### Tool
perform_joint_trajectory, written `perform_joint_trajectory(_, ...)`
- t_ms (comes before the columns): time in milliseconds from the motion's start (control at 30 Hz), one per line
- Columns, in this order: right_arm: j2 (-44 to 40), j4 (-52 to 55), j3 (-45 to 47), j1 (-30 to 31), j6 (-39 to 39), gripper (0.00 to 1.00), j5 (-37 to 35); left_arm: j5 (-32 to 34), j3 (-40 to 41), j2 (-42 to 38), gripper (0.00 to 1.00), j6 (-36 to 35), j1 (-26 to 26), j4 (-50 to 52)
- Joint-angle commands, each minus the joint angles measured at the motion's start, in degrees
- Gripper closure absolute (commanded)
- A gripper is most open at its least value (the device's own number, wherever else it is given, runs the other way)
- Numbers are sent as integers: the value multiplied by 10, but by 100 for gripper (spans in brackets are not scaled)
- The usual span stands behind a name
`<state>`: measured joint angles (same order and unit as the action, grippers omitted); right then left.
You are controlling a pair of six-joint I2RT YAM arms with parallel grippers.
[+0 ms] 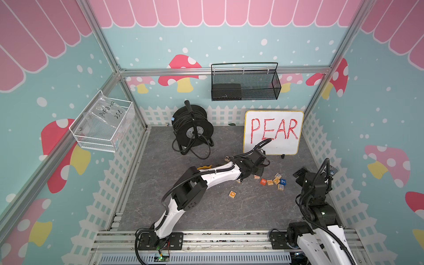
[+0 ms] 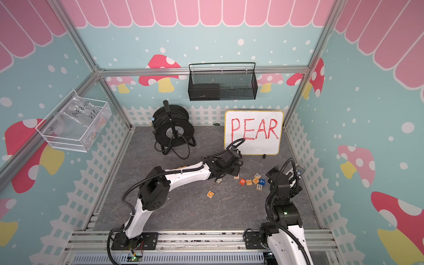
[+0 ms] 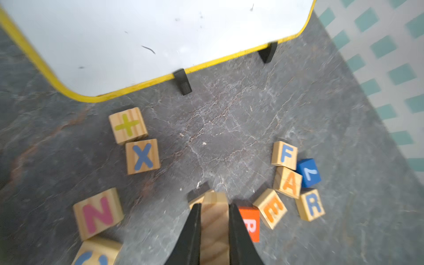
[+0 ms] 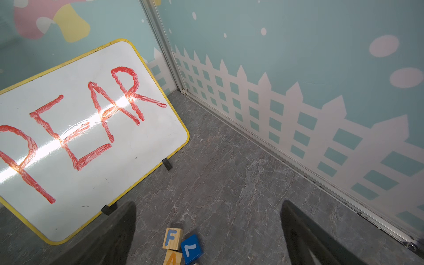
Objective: Spell the uppercase word “pear” with letter blocks
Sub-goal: Pick up the letter block from the center of the board, then place the letter block at the center of the board.
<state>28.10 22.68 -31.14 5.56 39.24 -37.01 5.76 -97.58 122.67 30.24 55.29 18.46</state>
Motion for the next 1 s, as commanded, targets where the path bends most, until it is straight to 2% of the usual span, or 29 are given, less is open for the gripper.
perform_joint_trajectory(0,-3,-13,2,-4,-6,1,13,-17,91,-74,83,59,-11,-65)
perform_joint_trajectory(167,0,-38,5,-4,-24,2,66,-18,265,-196,84,152,-15,-143)
perform_joint_trajectory(267,14,-59,8,-4,-26,3,110,-5,391,-273,84,216,-14,-227)
perform_joint_trajectory(400,47,-88,10,-4,-26,6,179,65,527,-376,84,296,-4,-264)
perform_joint_trajectory(533,79,-112,7,-4,-31,7,217,122,606,-465,84,356,19,-230)
perform_joint_trajectory(733,90,-131,1,-3,-33,7,243,203,724,-568,84,494,70,-221)
perform_joint_trajectory(833,92,-133,-1,-3,-37,7,250,221,766,-585,84,553,86,-230)
perform_joint_trajectory(967,93,-132,-3,-3,-38,7,256,223,797,-566,84,595,96,-272)
